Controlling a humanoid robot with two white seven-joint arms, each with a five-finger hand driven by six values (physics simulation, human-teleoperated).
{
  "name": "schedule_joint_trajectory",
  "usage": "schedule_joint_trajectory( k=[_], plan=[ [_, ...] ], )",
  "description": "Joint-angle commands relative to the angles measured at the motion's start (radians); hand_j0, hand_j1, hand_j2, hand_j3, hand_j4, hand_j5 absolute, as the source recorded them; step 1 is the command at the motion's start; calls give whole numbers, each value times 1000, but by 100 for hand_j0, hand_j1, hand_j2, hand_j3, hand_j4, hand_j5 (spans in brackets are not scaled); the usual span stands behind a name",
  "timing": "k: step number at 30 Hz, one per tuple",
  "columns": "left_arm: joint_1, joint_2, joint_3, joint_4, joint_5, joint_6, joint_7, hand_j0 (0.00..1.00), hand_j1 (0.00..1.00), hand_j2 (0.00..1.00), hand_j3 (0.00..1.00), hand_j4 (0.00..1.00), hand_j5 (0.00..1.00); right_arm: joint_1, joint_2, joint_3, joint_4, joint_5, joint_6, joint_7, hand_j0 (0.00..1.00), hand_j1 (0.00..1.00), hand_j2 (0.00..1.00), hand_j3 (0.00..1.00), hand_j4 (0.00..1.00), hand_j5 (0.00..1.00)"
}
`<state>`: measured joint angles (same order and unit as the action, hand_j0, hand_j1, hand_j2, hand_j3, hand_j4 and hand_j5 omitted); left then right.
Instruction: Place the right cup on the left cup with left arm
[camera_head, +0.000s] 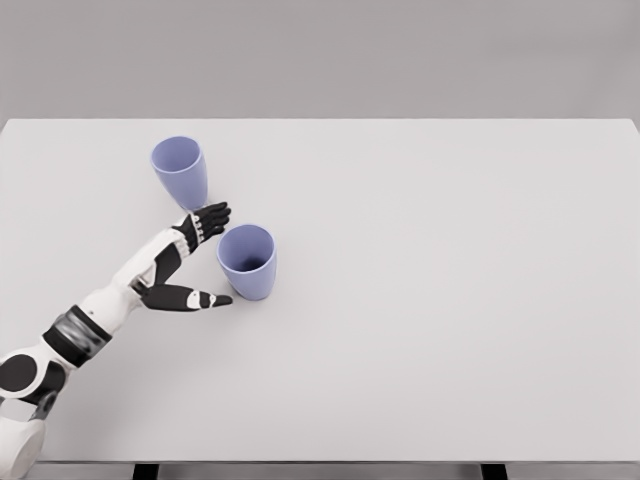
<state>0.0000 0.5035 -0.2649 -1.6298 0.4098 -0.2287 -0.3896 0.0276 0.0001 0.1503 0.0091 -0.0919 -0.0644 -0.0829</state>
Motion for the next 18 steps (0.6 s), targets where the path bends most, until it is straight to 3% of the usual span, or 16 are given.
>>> schedule_joint_trajectory(
  k=[1, 18],
  plan=[
    [0, 0, -7, 1, 4, 0, 0, 100, 100, 100, 100, 100, 100, 0, 0, 0, 0, 0, 0, 0, 100, 100, 100, 100, 100, 100],
    [-34, -23, -8, 19, -14, 2, 0, 100, 100, 100, 100, 100, 100, 0, 0, 0, 0, 0, 0, 0, 100, 100, 100, 100, 100, 100]
  ],
)
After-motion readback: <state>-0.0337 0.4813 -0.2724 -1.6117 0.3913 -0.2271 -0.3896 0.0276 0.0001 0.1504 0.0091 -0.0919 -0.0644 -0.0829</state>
